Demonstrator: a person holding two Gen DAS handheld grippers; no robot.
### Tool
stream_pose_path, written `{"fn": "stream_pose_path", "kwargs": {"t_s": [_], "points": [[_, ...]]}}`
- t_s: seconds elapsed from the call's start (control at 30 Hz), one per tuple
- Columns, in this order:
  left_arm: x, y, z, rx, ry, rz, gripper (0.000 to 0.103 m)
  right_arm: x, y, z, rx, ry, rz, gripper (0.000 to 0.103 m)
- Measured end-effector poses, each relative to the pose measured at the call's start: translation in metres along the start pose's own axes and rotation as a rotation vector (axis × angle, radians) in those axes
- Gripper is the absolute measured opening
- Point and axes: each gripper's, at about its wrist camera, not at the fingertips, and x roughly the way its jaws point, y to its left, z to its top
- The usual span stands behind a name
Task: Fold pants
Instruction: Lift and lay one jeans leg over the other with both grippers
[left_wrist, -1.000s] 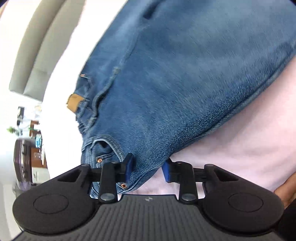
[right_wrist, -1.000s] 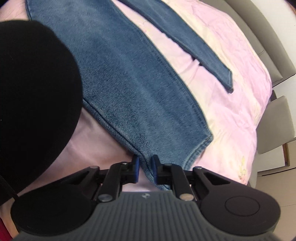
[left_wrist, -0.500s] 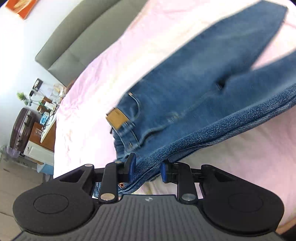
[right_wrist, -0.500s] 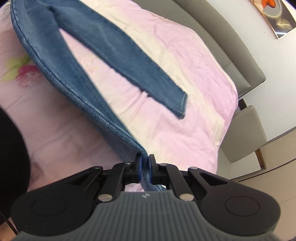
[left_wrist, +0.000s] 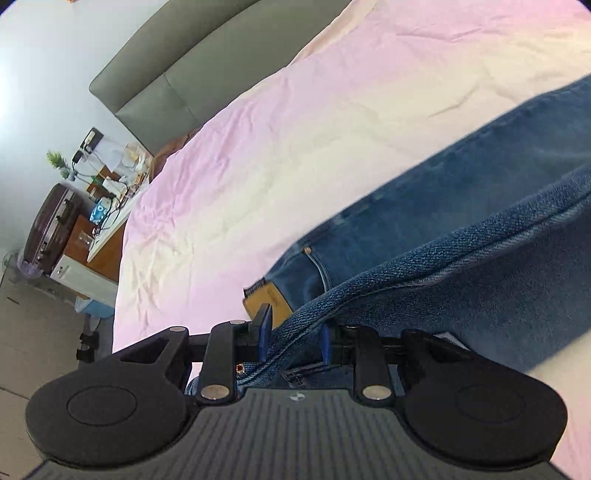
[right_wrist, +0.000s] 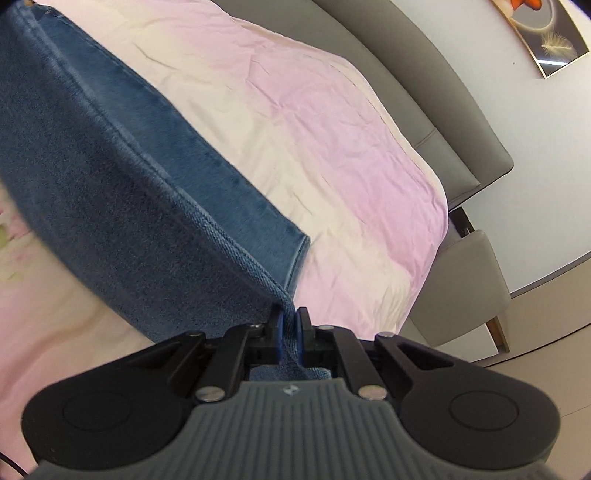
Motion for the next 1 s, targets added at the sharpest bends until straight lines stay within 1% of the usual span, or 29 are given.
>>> {"fn": "stream_pose_path", "kwargs": {"t_s": [0.13,0.23,0.33,0.43,0.53,0.63,0.77,0.9,1.0], "points": [[0.042,-0.003,0.028,-0.012,0.038,0.02,0.03,0.067,-0.013,0.038,0.008,0.03,0.015,0.0],[0.079,-0.013,0.045,-0.004,0.071,0.019,0.03,0.118,-0.013,0.062,0.017,0.074,0.037,0.0],[0.114,-0.021,0.055,-0.018,0.108,-0.004,0.03,0.168,-0.009,0.079,0.024,0.109,0.047,0.0],[0.144,-0.025,0.057,-0.048,0.143,-0.026,0.03,0.207,-0.002,0.088,0.038,0.138,0.061,0.0],[0.165,-0.035,0.059,-0.017,0.172,-0.02,0.03,0.239,0.006,0.099,0.029,0.16,0.072,0.0],[0.18,-0.041,0.059,-0.007,0.191,-0.018,0.03,0.26,0.013,0.103,0.022,0.177,0.084,0.0],[0.18,-0.047,0.055,0.004,0.177,-0.013,0.03,0.272,0.026,0.104,-0.012,0.191,0.079,0.0],[0.162,-0.042,0.049,0.014,0.144,0.005,0.03,0.264,0.029,0.105,-0.049,0.184,0.056,0.0],[0.144,-0.026,0.051,-0.029,0.118,-0.013,0.03,0.251,0.022,0.11,-0.059,0.167,0.051,0.0]]}}
